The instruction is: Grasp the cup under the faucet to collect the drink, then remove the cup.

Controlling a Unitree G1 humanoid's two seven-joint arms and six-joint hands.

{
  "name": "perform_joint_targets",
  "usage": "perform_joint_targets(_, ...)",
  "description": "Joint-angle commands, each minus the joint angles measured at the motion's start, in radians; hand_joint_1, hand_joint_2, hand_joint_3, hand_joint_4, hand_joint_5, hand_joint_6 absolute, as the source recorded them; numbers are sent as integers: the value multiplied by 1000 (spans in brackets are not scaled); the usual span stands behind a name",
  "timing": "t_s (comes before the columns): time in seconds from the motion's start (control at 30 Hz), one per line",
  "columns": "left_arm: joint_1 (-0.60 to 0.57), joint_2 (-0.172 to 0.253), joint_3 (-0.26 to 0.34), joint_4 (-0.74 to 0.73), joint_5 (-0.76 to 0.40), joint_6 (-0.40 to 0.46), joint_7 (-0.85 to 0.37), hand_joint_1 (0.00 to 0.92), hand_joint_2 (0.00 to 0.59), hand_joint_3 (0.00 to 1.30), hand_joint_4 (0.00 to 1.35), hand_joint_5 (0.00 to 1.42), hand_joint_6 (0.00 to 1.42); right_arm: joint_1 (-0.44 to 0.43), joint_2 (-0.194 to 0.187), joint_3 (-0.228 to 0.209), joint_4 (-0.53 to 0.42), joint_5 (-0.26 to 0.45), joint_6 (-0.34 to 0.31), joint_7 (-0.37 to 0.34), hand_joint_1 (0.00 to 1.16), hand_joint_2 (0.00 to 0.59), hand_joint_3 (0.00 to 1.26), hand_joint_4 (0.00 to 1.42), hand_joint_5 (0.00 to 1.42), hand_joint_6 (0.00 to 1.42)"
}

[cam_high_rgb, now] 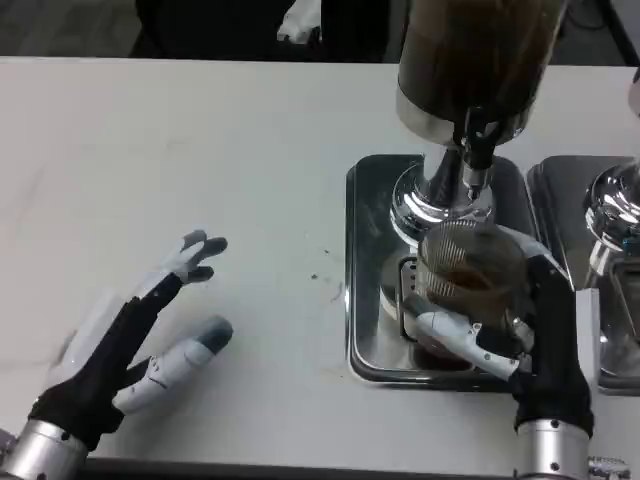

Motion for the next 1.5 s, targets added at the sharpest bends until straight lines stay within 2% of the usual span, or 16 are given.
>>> perform_joint_targets(0.03, 56, 87, 8, -153, 54, 51, -22, 0, 142, 75, 0, 116, 22, 60, -9, -11, -142, 28, -19, 36, 1162, 99, 906, 935, 911, 1230)
perform_joint_targets(0.2, 98, 137, 15, -289, 103, 93, -23, 0, 143, 29, 0, 53, 0, 117, -15, -10, -260, 46, 13, 88, 1162, 99, 906, 935, 911, 1233)
perform_joint_targets(0.47, 182, 147, 21, -427, 106, 157, -39, 0, 143, 3, 0, 20, 0, 183, -7, 16, -345, 54, 33, 150, 1160, 99, 898, 935, 911, 1236)
perform_joint_targets(0.6, 269, 174, 51, -583, 126, 245, -74, 0, 141, 0, 0, 0, 0, 216, -16, 46, -415, 42, 39, 192, 1158, 101, 897, 935, 912, 1237)
perform_joint_targets(0.8, 392, 195, 102, -740, 169, 292, -84, 0, 139, 0, 0, 0, 0, 262, -40, 66, -510, 93, 83, 293, 1156, 110, 896, 935, 912, 1238)
perform_joint_targets(1.03, 539, 187, 153, -829, 182, 285, -71, 0, 139, 0, 0, 0, 0, 323, -61, 72, -611, 127, 135, 365, 1154, 114, 896, 935, 912, 1238)
perform_joint_targets(1.13, 601, 166, 162, -865, 196, 268, -52, 0, 139, 0, 0, 0, 0, 349, -82, 52, -634, 148, 137, 389, 1154, 115, 896, 935, 912, 1238)
perform_joint_targets(1.3, 643, 133, 175, -899, 259, 249, -13, 0, 139, 0, 0, 0, 0, 393, -96, 50, -704, 155, 123, 414, 1154, 115, 896, 935, 912, 1238)
perform_joint_targets(1.5, 662, 128, 199, -891, 277, 228, 21, 0, 142, 0, 0, 0, 0, 461, -126, 57, -795, 145, 117, 443, 1154, 115, 896, 935, 912, 1252)
